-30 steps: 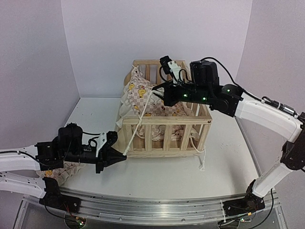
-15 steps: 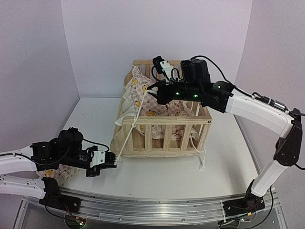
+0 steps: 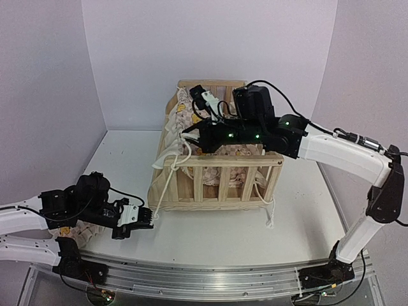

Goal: Set up the pet bed

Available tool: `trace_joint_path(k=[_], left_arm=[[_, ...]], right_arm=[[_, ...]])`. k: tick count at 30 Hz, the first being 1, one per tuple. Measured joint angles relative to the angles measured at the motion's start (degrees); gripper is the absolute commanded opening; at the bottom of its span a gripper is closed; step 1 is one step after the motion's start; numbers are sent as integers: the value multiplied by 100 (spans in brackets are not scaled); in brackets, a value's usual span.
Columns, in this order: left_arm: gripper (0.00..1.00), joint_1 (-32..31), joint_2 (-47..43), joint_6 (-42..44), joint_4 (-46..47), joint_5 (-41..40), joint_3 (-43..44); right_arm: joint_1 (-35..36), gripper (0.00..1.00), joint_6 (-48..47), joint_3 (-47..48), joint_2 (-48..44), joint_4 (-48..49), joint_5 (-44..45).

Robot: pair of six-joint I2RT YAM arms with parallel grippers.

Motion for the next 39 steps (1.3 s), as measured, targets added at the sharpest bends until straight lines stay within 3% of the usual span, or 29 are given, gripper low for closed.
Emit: trace_joint_path(k=[9,17,27,33,39], left_arm=[[0,386,-970,-239,-611,67,29],[0,399,-1035,4,-1121,-580,172],[0,423,-1289,517,-1699,-852,170],[0,438,-1065,648,-1681,-720,170],[0,438,-459,973,-1566,-480,154]], right_arm=[[390,0,23,1228,1120,209,23],[474,0,391,1746,1878,416,-63],[777,0,903,3212,3261,641,-212],[825,0,1122,3060,3364,915,-182],[885,0,1039,2232,2857,1339,-76]])
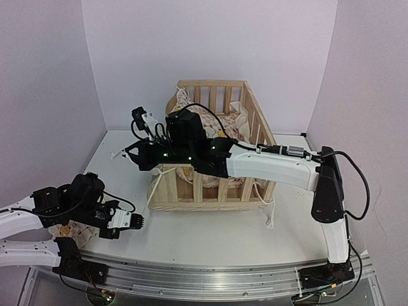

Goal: Set up the pet bed

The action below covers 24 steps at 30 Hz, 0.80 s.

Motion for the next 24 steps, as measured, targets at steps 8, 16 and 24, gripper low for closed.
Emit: trace_joint_path(k=[8,16,24], left_arm=[[33,-2,245,337,141,429,2],[43,-4,-150,438,-423,831,298],[43,151,393,-195,-237,574,1707]], right_arm=[[233,34,-348,-614,-361,157,43],[398,50,-607,-1456,-1287,-165,248],[346,56,-603,-2463,-3344,-715,1820]])
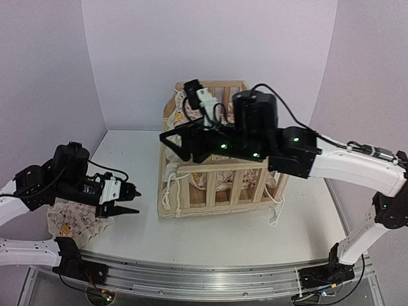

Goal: Set up the pet bed

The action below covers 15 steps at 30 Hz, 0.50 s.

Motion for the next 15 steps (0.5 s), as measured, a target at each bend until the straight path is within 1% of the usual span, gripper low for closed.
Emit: trace_joint_path(k=[2,5,6,7,9,10,12,15], left_arm=[[43,273,575,-195,166,-51,593],[45,1146,1776,-600,423,161,1798],[45,1506,2289,-767,512,285,2310],[45,1859,3044,-967,696,380,3089],[46,2285,3838,-1088,911,431,3833],[46,2412,4324,-1139,979,471,4298],[47,2469,5133,-1179,1196,568,4976],[47,2390,6028,-1183,1426,674,5514]], right_arm=[[-20,57,5,-167,-497,-145,534],[-62,58,39,-430,-1113,-389,1389],[-90,58,62,-540,-1299,-512,1656],[-141,58,95,-662,-1480,-635,1914],[-305,58,172,-912,-1756,-826,2316],[-427,58,220,-1057,-1887,-938,2491],[-699,58,344,-1364,-2119,-1153,2738],[-1028,58,494,-1688,-2298,-1448,2957]])
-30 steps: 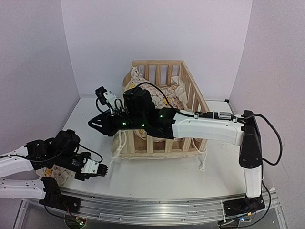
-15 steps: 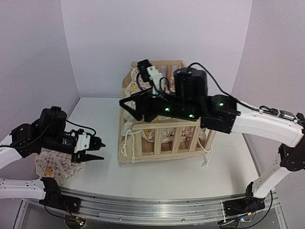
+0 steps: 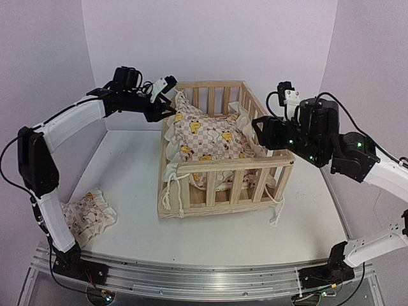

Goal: Set up the pet bed

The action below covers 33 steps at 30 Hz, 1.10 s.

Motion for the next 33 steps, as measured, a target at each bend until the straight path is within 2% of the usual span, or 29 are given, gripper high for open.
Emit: trace_joint_path(k=[3,8,16,21,33], left_arm=[[48,-119,568,-2,244,46,128],[47,-263,1027,2,445,44,112],[45,-260,957,184,900,-126,-1055],[46,-232,801,329,980,-135,-1471],[53,-27,706,357,377,-5,-873]], right_arm=[[-114,58,131,-161,-19,-227,50],[-233,58,387,-391,-19,-440,43],[-292,59,602,-431,-19,-558,25],[-292,59,603,-425,-1,-559,-6],[-292,59,574,-326,156,-562,-190]])
